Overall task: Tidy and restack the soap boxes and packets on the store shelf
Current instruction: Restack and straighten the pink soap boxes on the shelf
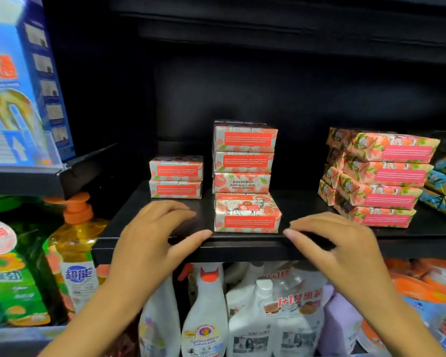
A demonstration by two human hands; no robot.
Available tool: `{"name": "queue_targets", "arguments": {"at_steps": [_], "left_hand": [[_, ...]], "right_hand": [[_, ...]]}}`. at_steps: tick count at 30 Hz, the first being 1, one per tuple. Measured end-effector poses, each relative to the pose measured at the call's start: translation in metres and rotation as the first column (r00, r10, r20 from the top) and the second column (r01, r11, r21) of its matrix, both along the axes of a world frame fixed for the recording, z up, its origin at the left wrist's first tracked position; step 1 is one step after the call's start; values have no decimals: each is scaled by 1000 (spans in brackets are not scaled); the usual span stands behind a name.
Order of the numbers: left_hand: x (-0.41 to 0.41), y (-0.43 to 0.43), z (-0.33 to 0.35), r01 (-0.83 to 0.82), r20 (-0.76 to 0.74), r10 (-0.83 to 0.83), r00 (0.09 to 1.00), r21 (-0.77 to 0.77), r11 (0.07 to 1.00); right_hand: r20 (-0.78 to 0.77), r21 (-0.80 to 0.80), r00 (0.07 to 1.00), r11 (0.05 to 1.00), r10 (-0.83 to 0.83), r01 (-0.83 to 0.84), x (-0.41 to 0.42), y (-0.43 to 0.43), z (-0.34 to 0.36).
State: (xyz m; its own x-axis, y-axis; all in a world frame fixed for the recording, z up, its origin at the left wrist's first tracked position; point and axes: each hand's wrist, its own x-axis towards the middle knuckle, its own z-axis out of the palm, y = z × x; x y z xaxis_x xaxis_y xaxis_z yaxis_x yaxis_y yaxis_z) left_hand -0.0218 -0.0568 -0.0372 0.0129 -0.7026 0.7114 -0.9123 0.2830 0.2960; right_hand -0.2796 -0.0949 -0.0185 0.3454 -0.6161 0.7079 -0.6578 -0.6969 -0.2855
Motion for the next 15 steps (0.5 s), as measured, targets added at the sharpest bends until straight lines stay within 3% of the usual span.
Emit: {"name": "queue_targets", "arguments": {"at_steps": [2,6,10,15], "left_hand": [[16,8,-3,-34,4,34,999,6,999],[28,15,-4,-32,23,31,999,25,999],[28,15,-2,-20,12,19,1000,25,999],[31,13,-3,-12,4,12,1000,-5,1000]], "right_hand": [[103,-138,993,989,65,-51,12,6,14],[92,-170,980,973,174,-157,60,6,42],[-157,-91,977,983,144,-160,119,-11,56],[-458,-99,889,992,19,-73,174,-48,56]]}}
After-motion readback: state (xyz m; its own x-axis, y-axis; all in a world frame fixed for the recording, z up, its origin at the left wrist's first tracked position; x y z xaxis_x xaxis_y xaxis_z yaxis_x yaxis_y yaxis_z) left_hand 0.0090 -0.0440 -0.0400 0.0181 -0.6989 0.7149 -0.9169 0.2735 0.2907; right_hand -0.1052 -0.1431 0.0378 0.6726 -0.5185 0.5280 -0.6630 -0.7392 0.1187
